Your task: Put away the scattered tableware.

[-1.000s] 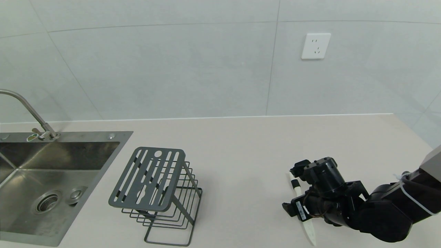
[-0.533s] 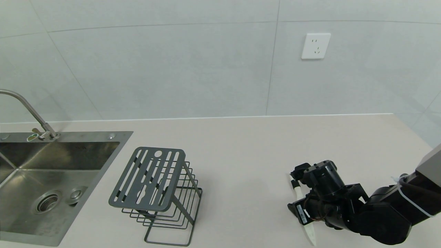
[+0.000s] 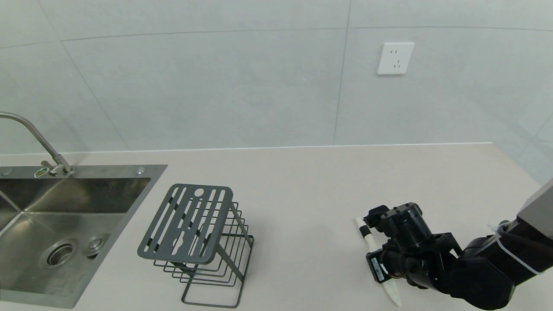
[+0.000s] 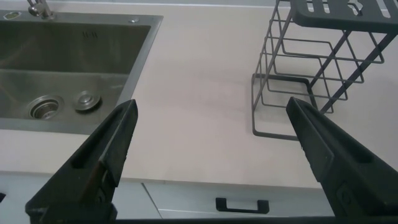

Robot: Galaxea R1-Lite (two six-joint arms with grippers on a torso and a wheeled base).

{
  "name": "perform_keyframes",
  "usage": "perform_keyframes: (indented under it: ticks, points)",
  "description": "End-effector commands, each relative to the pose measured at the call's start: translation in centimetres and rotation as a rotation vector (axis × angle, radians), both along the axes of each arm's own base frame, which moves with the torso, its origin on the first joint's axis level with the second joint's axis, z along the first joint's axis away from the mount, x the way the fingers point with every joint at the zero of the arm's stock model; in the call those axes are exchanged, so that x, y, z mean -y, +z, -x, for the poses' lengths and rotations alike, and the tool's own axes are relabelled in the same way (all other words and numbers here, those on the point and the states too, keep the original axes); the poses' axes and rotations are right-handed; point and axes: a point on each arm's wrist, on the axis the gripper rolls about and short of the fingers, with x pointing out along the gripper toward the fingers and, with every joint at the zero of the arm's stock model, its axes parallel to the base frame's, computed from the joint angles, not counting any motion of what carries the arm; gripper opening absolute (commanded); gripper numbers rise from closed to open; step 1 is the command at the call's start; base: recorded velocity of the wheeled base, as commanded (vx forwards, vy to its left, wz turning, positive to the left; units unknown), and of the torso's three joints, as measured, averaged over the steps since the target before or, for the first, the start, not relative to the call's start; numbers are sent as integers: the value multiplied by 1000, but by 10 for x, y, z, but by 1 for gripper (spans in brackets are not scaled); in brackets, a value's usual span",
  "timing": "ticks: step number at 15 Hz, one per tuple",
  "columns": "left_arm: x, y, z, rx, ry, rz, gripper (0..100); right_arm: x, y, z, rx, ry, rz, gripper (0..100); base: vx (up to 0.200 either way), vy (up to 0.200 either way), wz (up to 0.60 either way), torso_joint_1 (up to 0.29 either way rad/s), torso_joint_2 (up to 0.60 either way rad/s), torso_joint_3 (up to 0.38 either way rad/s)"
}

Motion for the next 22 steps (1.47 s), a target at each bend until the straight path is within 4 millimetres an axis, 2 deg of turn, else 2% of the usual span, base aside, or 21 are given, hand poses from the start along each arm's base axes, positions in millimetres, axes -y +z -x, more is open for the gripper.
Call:
perform_keyframes:
  ticks: [1, 3, 5, 8, 10, 13, 15, 16, 18, 20, 21, 22]
  points:
    - [0, 0, 0, 0, 0, -1, 100, 2, 28, 4, 84, 10, -54, 0, 0, 0, 0, 0, 0, 0]
    - [0, 0, 0, 0, 0, -1, 100, 4, 39, 7, 113, 12, -77, 0, 0, 0, 0, 0, 0, 0]
    - [0, 0, 0, 0, 0, -1, 100, 10, 61, 18, 161, 43, -135, 0, 0, 0, 0, 0, 0, 0]
    - [0, 0, 0, 0, 0, -1, 100, 17, 85, 35, 239, 174, -197, 0, 0, 0, 0, 0, 0, 0]
    - [1, 1, 0, 5, -26, -4, 100, 23, 92, 44, 305, 249, -206, 0, 0, 0, 0, 0, 0, 0]
    - [2, 22, 3, 221, -61, -31, 100, 30, 101, 58, 352, 335, -230, 0, 0, 0, 0, 0, 0, 0]
    - [3, 32, 5, 286, -142, -57, 100, 32, 111, 62, 408, 391, -219, 0, 0, 0, 0, 0, 0, 0]
    - [4, 42, 7, 297, -176, -61, 100, 33, 114, 63, 435, 407, -204, 0, 0, 0, 0, 0, 0, 0]
    - [5, 91, 1, 290, -246, -70, 100, 32, 116, 63, 462, 424, -188, 0, 0, 0, 0, 0, 0, 0]
    - [7, 143, -15, 300, -356, -80, 100, 30, 121, 61, 494, 459, -164, 0, 0, 0, 0, 0, 0, 0]
    - [9, 162, -29, 310, -405, -86, 100, 28, 126, 60, 513, 499, -172, 0, 0, 0, 0, 0, 0, 0]
    - [10, 171, -38, 324, -439, -91, 100, 27, 130, 59, 529, 521, -178, 0, 0, 0, 0, 0, 0, 0]
